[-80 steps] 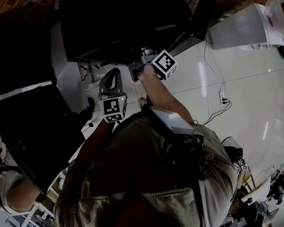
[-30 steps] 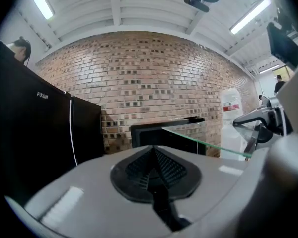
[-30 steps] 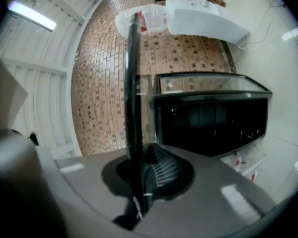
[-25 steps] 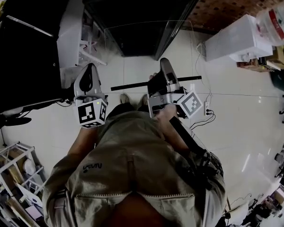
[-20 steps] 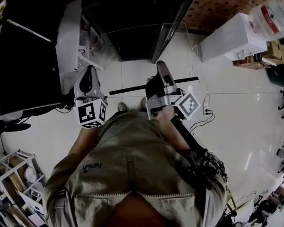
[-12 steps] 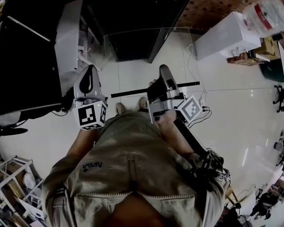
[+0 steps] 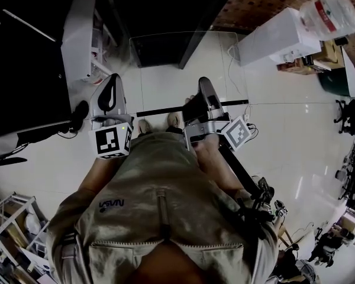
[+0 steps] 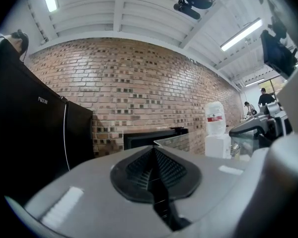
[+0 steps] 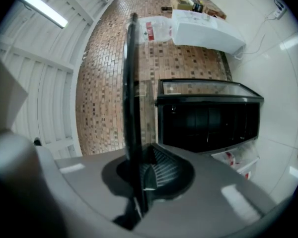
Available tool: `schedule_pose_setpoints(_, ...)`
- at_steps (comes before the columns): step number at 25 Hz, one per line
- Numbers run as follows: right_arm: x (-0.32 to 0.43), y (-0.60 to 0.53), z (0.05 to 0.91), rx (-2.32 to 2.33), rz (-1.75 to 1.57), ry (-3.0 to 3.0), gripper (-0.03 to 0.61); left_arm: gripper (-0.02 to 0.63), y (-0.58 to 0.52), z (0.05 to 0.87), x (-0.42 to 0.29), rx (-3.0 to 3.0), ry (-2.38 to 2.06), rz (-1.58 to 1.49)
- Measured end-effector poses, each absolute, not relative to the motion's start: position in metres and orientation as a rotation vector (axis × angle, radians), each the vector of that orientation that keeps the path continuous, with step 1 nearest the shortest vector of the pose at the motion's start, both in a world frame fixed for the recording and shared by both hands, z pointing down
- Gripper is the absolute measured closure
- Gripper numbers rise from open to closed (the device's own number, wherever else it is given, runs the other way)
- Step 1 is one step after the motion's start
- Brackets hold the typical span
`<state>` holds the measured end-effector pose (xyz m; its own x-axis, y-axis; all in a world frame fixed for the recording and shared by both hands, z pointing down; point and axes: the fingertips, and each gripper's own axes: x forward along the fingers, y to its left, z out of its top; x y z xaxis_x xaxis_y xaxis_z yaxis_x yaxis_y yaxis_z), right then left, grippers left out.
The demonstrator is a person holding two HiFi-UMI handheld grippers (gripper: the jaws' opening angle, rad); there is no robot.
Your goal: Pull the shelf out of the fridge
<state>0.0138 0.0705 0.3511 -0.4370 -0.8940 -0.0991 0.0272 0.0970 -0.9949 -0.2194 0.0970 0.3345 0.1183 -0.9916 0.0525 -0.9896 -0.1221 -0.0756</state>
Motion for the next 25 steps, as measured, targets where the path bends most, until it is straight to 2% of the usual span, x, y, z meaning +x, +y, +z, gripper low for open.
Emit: schedule_pose_setpoints(25,0.009,0.069,0.354,-0.888,-1.462,1.569,0.566,0.607,0.097,0.335,-0.219,-2.359,2.054,-0.162)
